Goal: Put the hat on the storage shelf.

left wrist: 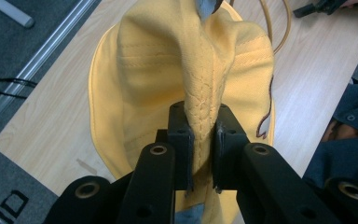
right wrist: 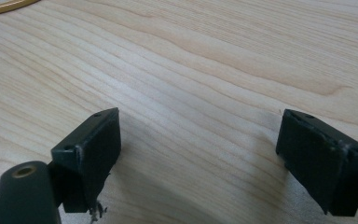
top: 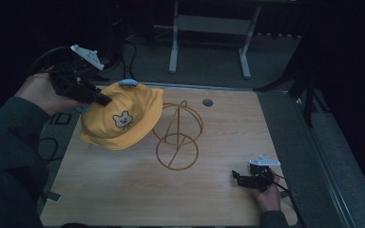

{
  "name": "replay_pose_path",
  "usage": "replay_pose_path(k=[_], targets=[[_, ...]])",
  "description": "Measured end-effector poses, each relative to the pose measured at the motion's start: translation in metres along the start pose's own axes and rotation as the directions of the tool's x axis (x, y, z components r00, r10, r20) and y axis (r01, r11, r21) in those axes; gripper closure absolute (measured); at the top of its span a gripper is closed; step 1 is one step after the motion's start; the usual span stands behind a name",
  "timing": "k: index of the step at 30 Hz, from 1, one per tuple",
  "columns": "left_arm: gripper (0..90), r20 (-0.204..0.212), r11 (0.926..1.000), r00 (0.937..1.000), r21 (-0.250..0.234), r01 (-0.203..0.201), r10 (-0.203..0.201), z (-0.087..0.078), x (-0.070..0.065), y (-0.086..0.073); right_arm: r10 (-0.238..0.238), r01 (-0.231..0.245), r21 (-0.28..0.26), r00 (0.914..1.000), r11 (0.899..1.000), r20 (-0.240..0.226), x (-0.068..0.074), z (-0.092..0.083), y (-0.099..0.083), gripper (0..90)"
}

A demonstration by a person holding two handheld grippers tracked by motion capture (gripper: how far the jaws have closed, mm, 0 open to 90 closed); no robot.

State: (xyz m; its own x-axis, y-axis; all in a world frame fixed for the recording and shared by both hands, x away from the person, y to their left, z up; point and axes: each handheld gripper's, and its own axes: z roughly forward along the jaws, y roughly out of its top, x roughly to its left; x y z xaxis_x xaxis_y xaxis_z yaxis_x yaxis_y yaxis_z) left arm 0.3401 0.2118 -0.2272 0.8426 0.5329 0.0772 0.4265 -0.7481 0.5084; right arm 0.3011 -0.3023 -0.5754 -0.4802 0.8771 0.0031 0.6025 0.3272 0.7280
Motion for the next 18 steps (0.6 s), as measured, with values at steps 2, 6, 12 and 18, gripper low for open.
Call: replay_pose_path(k=[2, 6, 12, 18], targets=[[80.1, 0.004, 1.0000, 1.0000, -0.004, -0.007, 0.007, 0.000, -0.001, 0.003, 0.000, 0.000, 0.000, 1.0000, 1.000, 0.000, 0.000, 0.000, 0.000, 13.8], [80.1, 0.017, 0.9995, 0.9996, -0.024, -0.022, 0.022, 0.001, 0.000, 0.010, 0.000, 0.000, 0.000, 1.0000, 1.000, 0.000, 0.000, 0.000, 0.000, 13.8], [80.0, 0.040, 0.9971, 0.9981, -0.062, -0.044, 0.047, 0.004, -0.003, 0.022, 0.000, 0.000, 0.000, 1.0000, 1.000, 0.000, 0.000, 0.000, 0.000, 13.8], [80.0, 0.049, 0.9963, 0.9966, -0.059, -0.062, 0.065, 0.009, -0.006, 0.036, -0.002, 0.002, 0.001, 1.0000, 1.000, 0.000, 0.000, 0.000, 0.000, 13.8]])
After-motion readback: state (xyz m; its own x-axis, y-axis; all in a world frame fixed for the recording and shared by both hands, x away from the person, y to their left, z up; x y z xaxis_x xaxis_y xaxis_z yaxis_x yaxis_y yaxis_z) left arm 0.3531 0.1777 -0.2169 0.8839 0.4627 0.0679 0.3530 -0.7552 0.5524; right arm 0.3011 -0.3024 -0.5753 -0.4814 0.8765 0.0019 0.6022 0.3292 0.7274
